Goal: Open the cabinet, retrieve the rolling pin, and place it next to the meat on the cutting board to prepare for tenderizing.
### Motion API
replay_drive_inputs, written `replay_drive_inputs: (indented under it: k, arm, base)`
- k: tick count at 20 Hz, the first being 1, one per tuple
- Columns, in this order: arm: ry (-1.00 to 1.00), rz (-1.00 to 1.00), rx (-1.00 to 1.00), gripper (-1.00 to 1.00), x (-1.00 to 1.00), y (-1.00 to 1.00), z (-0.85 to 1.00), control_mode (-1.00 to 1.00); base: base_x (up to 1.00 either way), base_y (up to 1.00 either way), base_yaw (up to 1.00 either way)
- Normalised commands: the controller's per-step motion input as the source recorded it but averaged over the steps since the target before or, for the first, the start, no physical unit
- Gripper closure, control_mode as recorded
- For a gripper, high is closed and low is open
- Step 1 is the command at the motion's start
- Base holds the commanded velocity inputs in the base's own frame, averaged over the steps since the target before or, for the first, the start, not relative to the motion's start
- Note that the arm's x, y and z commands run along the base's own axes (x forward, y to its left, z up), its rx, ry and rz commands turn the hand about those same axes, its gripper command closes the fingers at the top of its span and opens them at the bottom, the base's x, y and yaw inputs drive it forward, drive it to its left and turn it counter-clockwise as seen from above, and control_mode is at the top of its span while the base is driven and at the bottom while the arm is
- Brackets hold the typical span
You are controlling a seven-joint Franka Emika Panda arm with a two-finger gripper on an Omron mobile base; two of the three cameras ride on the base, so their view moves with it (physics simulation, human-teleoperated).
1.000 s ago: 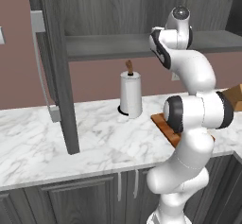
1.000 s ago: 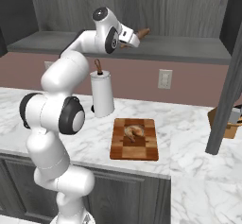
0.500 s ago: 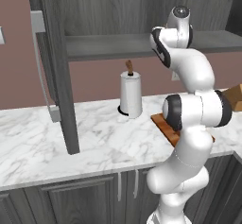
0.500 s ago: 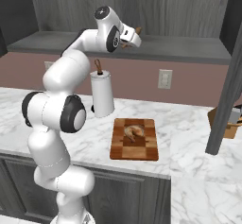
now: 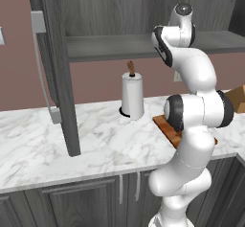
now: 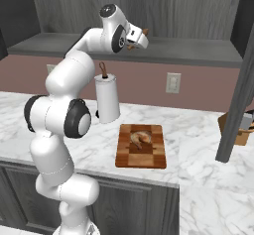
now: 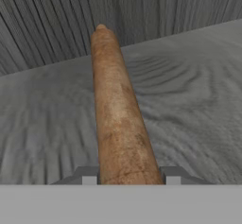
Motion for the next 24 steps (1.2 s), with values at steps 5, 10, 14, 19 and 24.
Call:
replay_drive_inputs:
  k: [5, 10, 14, 19, 24]
  arm:
    - [0.0, 0.0, 0.0, 1.0, 0.0, 0.0, -0.03, -1.0]
    - [0.0, 0.0, 0.01, 1.0, 0.0, 0.0, -0.09, -1.0]
    - [0.0, 0.0, 0.0, 1.0, 0.0, 0.0, -0.17, -1.0]
    - [0.0, 0.0, 0.0, 1.0, -0.03, 0.0, -0.16, -1.0]
    - [-0.06, 0.0, 0.0, 1.0, -0.37, 0.0, -0.02, -1.0]
  base:
    - [0.0, 0.0, 0.0]
    - [0.0, 0.0, 0.0]
    - [0.0, 0.0, 0.0]
    - [0.0, 0.0, 0.0]
    - [0.0, 0.0, 0.0]
